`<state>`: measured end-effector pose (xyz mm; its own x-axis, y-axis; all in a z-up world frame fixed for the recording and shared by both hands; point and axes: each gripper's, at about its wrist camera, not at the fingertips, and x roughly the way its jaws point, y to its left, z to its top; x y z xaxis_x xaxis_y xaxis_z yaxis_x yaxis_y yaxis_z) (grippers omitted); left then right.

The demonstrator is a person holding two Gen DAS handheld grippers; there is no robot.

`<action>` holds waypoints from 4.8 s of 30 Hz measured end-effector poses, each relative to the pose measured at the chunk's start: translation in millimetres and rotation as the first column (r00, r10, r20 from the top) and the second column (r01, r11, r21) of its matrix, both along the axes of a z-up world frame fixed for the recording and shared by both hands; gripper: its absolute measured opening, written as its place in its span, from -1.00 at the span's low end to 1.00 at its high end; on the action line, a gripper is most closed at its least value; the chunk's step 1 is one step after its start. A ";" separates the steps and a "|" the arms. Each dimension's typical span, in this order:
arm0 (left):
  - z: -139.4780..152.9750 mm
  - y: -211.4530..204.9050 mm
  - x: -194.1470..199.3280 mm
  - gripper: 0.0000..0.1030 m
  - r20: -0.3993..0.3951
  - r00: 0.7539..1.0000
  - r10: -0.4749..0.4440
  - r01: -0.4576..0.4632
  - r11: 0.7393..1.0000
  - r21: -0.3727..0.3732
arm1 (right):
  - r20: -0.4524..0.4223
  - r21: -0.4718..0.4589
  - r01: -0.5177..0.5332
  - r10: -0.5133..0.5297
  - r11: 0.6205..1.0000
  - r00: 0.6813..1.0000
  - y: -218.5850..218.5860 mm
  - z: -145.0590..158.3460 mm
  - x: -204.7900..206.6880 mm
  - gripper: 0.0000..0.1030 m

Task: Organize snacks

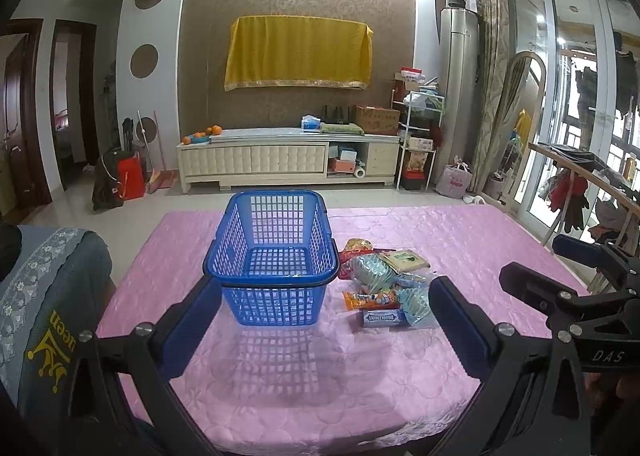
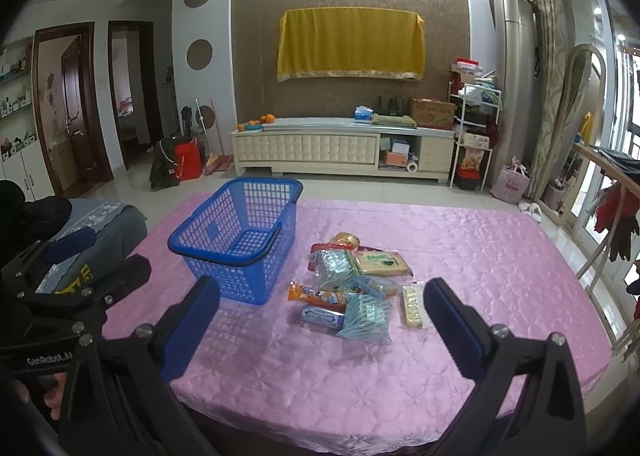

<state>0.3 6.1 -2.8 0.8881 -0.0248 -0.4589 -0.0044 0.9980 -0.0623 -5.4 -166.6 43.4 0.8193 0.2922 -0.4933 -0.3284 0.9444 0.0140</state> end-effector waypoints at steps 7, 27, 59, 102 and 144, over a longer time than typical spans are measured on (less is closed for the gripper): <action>1.0 0.7 -1.6 0.99 -0.002 1.000 0.001 -0.001 1.000 -0.001 | -0.008 0.003 -0.003 0.003 1.000 1.000 1.3 -2.1 1.5 0.99; 3.5 0.2 -2.3 0.99 -0.008 1.000 -0.006 0.006 1.000 -0.008 | -0.020 0.023 -0.005 0.006 1.000 1.000 -0.7 -4.1 0.1 0.99; 6.6 -0.6 0.6 0.99 -0.014 1.000 -0.010 0.010 1.000 -0.009 | -0.028 0.034 -0.036 0.037 0.999 0.999 -2.3 7.1 -0.9 0.99; -116.2 -164.7 209.4 0.99 -0.551 0.802 -0.231 0.281 0.960 0.007 | -0.361 -0.033 0.201 -0.199 0.979 0.911 -156.0 -112.8 154.3 0.99; -156.4 -153.5 204.4 0.32 -0.586 0.774 -0.242 0.276 0.961 -0.032 | -0.483 -0.014 0.110 -0.103 0.994 0.869 -143.8 -156.8 183.3 0.96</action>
<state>204.7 -147.4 -159.2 0.4186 -0.1754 -0.8911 0.2366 0.9684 -0.0795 177.9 -310.4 -113.3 0.5068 0.2264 -0.8318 -0.1749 0.9718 0.1580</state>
